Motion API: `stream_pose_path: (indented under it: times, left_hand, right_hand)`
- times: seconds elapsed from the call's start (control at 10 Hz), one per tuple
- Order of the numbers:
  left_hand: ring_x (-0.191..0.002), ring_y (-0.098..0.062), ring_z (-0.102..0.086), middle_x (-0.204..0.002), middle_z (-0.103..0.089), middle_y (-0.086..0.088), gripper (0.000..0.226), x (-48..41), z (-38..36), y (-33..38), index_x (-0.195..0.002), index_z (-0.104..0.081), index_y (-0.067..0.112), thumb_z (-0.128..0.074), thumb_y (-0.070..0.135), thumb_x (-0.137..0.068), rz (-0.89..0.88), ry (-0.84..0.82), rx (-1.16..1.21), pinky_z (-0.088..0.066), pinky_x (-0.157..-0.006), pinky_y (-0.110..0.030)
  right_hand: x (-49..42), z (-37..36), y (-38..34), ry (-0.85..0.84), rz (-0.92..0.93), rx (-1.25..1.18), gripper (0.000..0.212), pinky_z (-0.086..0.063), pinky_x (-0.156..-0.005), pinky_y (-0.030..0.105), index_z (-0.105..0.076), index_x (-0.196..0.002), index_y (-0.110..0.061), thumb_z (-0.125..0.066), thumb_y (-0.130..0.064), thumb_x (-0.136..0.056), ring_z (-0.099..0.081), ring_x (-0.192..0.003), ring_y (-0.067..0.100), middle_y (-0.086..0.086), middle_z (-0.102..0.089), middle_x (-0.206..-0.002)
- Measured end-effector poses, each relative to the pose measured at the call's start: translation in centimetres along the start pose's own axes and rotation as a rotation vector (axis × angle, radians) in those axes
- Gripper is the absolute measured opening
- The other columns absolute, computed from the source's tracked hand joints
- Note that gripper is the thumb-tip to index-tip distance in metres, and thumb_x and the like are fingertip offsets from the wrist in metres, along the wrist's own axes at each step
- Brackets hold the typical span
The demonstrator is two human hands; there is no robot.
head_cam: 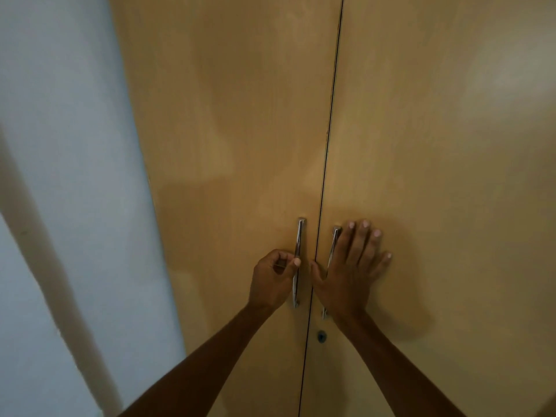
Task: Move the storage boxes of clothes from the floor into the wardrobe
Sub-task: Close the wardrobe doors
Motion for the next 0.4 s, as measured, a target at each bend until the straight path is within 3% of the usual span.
stream_pose_path:
  times: [0.2,0.4]
  left_hand:
    - [-0.091,-0.001,-0.063,-0.096,-0.07,0.013,0.013,2.6,2.6,1.1,-0.103,-0.068,0.023,-0.058,0.022,-0.095,-0.038,0.046,-0.091,-0.052,-0.074,-0.018]
    - [-0.1,0.001,-0.059,-0.11,-0.066,0.017,0.026,8.9,8.2,1.8,-0.115,-0.063,0.028,-0.059,0.039,-0.092,-0.058,0.14,-0.419,-0.051,-0.08,-0.026]
  right_hand:
    - [2.3,0.9,0.8,-0.078,0.063,-0.146,0.109,-0.005,-0.116,0.063,0.0,-0.154,-0.008,-0.059,-0.058,-0.077,0.007,-0.149,0.035,0.015,0.007,-0.162]
    - [7.0,1.9,-0.9,-0.273,0.052,-0.474,0.115,-0.012,-0.115,0.06,0.01,-0.154,-0.021,-0.063,-0.061,-0.073,0.015,-0.149,0.028,0.009,0.014,-0.162]
Point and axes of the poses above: each hand's wrist, its own x-axis away from the middle knuckle, its own z-axis out of the back of the hand, y = z × x, the point moved 4 cm from there along -x, towards the middle knuckle
